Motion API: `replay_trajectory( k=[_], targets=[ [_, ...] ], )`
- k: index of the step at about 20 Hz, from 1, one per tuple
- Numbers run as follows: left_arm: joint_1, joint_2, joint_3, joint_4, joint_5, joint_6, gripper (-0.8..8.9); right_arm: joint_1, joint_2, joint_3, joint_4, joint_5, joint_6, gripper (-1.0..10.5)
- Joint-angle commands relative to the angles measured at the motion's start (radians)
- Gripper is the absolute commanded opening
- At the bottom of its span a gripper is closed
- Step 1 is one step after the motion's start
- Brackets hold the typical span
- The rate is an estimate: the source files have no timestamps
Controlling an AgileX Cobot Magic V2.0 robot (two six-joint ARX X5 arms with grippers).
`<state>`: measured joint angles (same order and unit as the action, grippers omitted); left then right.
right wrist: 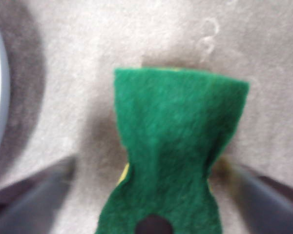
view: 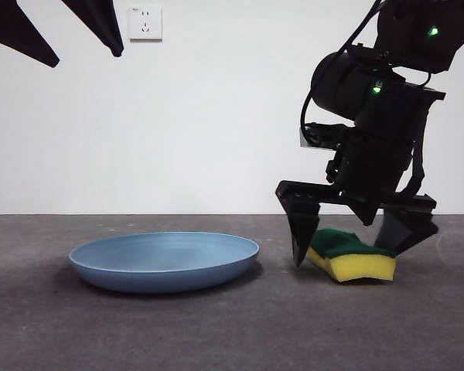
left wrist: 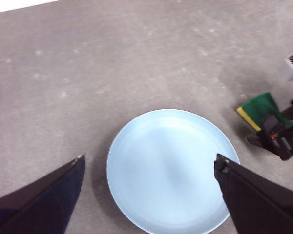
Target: Pick up the plate,pick up the cloth,clean the plate with the cloth
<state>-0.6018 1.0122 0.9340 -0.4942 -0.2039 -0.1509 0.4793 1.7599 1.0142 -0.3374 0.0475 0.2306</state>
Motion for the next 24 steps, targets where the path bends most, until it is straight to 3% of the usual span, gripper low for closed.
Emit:
replay_trajectory(
  k=[1,7,9,10,11,12,13,19,24],
  targets=[
    [-0.003,-0.001,-0.012,0.007,-0.005,-0.003,4.40,-0.004,-0.001,-0.010,-0.014,0.004,0.004,6.9],
    [-0.003,-0.001,-0.012,0.007,-0.006,-0.002,4.40,-0.004,-0.088,-0.002,-0.034,0.006,0.005,6.8],
    [-0.003,-0.001,-0.012,0.008,-0.011,0.023,4.37,-0.004,-0.138,-0.001,-0.063,0.005,0.003,4.3],
    [-0.003,-0.001,-0.012,0.006,-0.035,0.045,4.18,-0.002,-0.170,-0.001,-0.082,0.005,-0.013,2.2],
    [-0.003,-0.001,-0.012,0.004,-0.056,0.059,3.24,0.000,-0.196,-0.001,-0.092,0.005,-0.029,0.5],
    [-0.003,0.000,-0.012,-0.001,-0.061,0.085,1.06,0.000,-0.233,-0.001,-0.100,0.006,-0.044,-0.1],
    [-0.003,0.002,-0.012,-0.004,-0.060,0.097,-0.14,0.000,-0.263,-0.001,-0.104,0.005,-0.046,-0.1],
    [0.015,0.004,-0.017,0.010,-0.051,0.113,-0.09,0.024,-0.472,-0.002,-0.116,0.004,-0.090,-0.1],
    [0.015,-0.062,-0.179,0.249,-0.049,0.125,-0.09,0.058,-0.606,-0.027,-0.089,0.037,-0.112,-0.1]
  ],
)
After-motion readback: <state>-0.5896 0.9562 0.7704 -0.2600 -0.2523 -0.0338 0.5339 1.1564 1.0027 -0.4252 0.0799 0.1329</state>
